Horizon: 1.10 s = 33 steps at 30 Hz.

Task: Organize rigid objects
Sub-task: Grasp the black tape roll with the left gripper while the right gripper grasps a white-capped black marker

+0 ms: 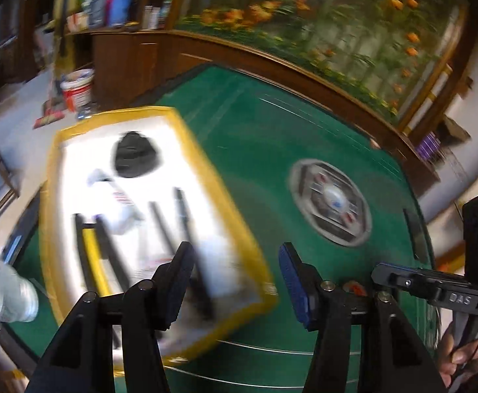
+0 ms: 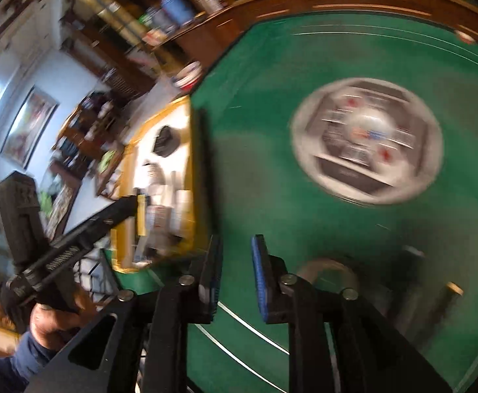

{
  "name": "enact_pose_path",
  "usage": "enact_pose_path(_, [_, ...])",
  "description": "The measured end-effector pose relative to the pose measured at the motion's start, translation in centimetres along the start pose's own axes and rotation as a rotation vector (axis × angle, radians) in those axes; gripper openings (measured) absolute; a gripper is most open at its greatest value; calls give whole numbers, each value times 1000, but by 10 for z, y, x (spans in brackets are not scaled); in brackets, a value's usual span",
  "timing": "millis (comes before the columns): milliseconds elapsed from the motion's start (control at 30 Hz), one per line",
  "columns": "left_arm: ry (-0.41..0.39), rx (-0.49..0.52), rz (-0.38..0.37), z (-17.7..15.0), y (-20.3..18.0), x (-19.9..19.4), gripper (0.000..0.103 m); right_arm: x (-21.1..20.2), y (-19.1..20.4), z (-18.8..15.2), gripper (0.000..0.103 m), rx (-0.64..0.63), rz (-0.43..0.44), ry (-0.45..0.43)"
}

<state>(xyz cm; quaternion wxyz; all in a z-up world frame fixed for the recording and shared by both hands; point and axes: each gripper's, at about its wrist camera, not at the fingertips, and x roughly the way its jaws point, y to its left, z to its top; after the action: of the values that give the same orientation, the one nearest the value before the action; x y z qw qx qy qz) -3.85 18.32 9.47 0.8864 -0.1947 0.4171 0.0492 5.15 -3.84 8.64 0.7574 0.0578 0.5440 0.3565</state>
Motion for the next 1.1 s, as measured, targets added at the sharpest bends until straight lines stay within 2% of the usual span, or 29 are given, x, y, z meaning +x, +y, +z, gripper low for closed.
enact_pose_path(100, [56,56,-60,-7,-34,14,59,-24,-44,-20,18,98,-50,-20])
enact_pose_path(233, [175,167,-118,-25,-83,43,60,-50,-93,-46,18,210,-104,-35])
enact_pose_path(267, [190,195,-116,-29,-93,48,62,-56,-105,-55,18,241,-108,-36])
enact_pose_path(333, [222,252,-123,-38,-112,58,72,-64,-118,-66,18,271,-118,-40])
enact_pose_path(500, [272,346,-119,-52,-145,74,77,-76,-139,-78,24,299,-128,-39])
enact_pose_path(733, [317,404,-67,-64,-155,103,78,-76,-145,-87,25,293,-128,-22])
enact_pose_path(867, [291,414,-46,-63,-155,109,78,-74,-148,-90,27,292,-133,1])
enact_pose_path(933, [272,404,-46,-61,-151,107,73,-69,-146,-87,27,283,-133,11])
enact_pose_path(967, [262,394,-51,-60,-148,105,66,-65,-144,-86,27,271,-141,22])
enact_pose_path(1100, [247,357,-33,-59,-132,102,66,-52,-135,-81,27,224,-169,59])
